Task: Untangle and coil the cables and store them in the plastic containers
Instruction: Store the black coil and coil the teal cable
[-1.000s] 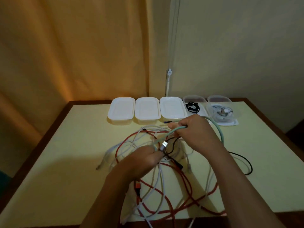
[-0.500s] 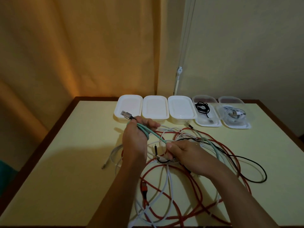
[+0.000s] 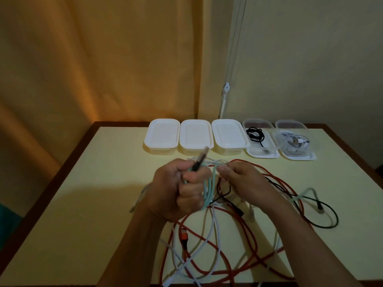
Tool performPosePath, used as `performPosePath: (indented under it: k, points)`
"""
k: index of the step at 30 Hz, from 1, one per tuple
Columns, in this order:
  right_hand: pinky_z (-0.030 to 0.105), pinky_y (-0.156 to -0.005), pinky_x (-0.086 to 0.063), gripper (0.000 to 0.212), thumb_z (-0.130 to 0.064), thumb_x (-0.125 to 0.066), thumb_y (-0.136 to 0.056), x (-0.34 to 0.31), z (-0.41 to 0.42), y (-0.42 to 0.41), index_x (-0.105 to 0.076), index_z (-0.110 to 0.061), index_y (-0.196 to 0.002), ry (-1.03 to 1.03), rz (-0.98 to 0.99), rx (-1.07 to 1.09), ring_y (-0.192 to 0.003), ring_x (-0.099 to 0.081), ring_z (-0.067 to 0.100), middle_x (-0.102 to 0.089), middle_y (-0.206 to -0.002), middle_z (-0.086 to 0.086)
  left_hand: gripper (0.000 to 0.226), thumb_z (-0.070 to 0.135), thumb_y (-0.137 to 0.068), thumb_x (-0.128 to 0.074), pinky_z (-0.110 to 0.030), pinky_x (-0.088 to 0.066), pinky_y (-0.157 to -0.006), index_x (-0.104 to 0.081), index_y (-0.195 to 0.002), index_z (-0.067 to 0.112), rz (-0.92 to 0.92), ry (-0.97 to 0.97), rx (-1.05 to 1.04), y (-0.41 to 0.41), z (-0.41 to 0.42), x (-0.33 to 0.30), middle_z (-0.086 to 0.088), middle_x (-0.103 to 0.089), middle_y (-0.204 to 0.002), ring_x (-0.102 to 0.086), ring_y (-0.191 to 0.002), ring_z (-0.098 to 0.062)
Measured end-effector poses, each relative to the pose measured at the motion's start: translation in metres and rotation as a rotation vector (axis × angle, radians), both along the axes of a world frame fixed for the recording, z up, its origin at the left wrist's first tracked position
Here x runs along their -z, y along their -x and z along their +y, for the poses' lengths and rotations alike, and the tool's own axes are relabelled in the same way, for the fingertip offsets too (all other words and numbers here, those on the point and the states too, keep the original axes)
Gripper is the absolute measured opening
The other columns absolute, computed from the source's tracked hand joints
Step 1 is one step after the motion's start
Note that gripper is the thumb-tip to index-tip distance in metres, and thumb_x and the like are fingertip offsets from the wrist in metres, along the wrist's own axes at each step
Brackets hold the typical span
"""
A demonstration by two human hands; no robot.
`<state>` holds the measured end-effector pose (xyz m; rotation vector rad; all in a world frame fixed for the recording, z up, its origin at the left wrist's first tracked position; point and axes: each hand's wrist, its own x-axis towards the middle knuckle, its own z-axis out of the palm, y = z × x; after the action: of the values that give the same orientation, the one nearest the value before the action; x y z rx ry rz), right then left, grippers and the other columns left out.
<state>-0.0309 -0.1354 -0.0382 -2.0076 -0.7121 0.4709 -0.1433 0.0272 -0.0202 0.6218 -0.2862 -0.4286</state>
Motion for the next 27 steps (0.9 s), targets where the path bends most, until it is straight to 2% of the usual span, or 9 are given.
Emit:
performPosePath:
  k: [2, 6, 10, 12, 16, 19, 21, 24, 27]
  points:
    - [0.028, -0.055, -0.031, 0.043, -0.042, -0.058, -0.099, -0.002, 0.001, -0.004, -0.058, -0.013, -0.067, -0.060, -0.041, 0.044, -0.049, -0.037, 0.008, -0.042, -0.054, -0.007, 0.029, 0.031, -0.094, -0.043, -0.020, -0.011, -0.034, -0.029, -0.070, 0.022, 0.060, -0.118, 0.127, -0.003, -0.006, 0.004, 0.009, -0.023, -0.051, -0.009, -0.035, -0.006]
    - [0.034, -0.064, -0.044, 0.030, -0.035, -0.068, -0.093, -0.007, -0.001, -0.005, -0.066, -0.022, -0.067, -0.127, -0.130, 0.052, -0.060, -0.056, 0.012, -0.064, -0.064, -0.001, 0.040, 0.049, -0.092, -0.030, -0.016, -0.011, -0.033, -0.034, -0.067, 0.018, 0.213, -0.643, 0.027, -0.008, -0.021, 0.007, 0.010, -0.022, -0.046, -0.011, -0.035, -0.004]
    - [0.038, -0.057, -0.040, 0.022, -0.034, -0.076, -0.086, -0.013, -0.007, -0.003, -0.073, -0.017, -0.072, -0.135, -0.220, 0.082, -0.057, -0.049, 0.023, -0.059, -0.063, 0.011, 0.054, 0.063, -0.097, -0.026, -0.012, -0.019, -0.030, -0.044, -0.079, 0.015, 0.492, -0.801, -0.345, -0.016, -0.032, 0.011, 0.005, -0.038, -0.059, -0.026, -0.033, 0.000]
    - [0.037, -0.056, -0.040, 0.017, -0.034, -0.079, -0.084, -0.016, -0.008, 0.000, -0.075, -0.021, -0.073, -0.133, -0.258, 0.087, -0.055, -0.046, 0.017, -0.057, -0.060, 0.007, 0.056, 0.069, -0.091, -0.028, -0.015, -0.020, -0.035, -0.049, -0.079, 0.018, 0.499, -0.862, -0.547, -0.022, -0.027, 0.019, 0.006, -0.041, -0.060, -0.029, -0.039, -0.002]
    - [0.032, -0.072, -0.053, 0.009, -0.028, -0.071, -0.091, -0.018, -0.006, 0.012, -0.079, -0.034, -0.091, -0.134, -0.263, 0.006, -0.076, -0.066, 0.008, -0.074, -0.080, -0.011, 0.051, 0.057, -0.101, -0.030, -0.025, -0.022, -0.045, -0.044, -0.067, 0.022, 0.407, -0.900, -0.928, -0.031, -0.012, 0.034, 0.007, -0.035, -0.052, -0.028, -0.044, -0.009]
    - [0.015, -0.073, -0.051, 0.016, -0.026, -0.066, -0.096, -0.015, -0.002, 0.017, -0.080, -0.028, -0.104, -0.089, -0.263, -0.043, -0.087, -0.067, -0.004, -0.076, -0.092, -0.019, 0.039, 0.028, -0.106, -0.034, -0.022, -0.033, -0.046, -0.046, -0.071, 0.014, 0.352, -0.863, -1.121, -0.034, -0.010, 0.033, 0.002, -0.043, -0.054, -0.039, -0.050, -0.013]
    - [0.012, -0.069, -0.049, 0.018, -0.028, -0.064, -0.096, -0.013, 0.001, 0.017, -0.079, -0.030, -0.106, -0.040, -0.274, -0.072, -0.086, -0.065, -0.008, -0.075, -0.096, -0.021, 0.036, 0.021, -0.105, -0.036, -0.022, -0.047, -0.058, -0.054, -0.076, 0.010, 0.330, -0.831, -1.178, -0.033, -0.007, 0.030, 0.000, -0.061, -0.061, -0.056, -0.062, -0.016]
    - [0.014, -0.067, -0.046, 0.018, -0.032, -0.063, -0.096, -0.011, 0.004, 0.016, -0.079, -0.033, -0.103, 0.010, -0.288, -0.101, -0.080, -0.063, -0.009, -0.074, -0.092, -0.023, 0.038, 0.021, -0.107, -0.025, -0.034, -0.054, -0.081, -0.051, -0.080, 0.011, 0.303, -0.498, -1.219, -0.028, -0.012, 0.019, -0.007, -0.070, -0.070, -0.067, -0.080, -0.025]
    - [0.025, -0.063, -0.047, 0.018, -0.033, -0.063, -0.096, -0.009, 0.009, 0.017, -0.080, -0.032, -0.100, 0.056, -0.301, -0.143, -0.068, -0.061, 0.000, -0.073, -0.079, -0.017, 0.032, 0.020, -0.106, -0.024, -0.033, -0.052, -0.069, -0.044, -0.081, 0.013, 0.216, -0.156, -1.184, -0.022, -0.016, 0.009, -0.006, -0.057, -0.065, -0.060, -0.064, -0.022]
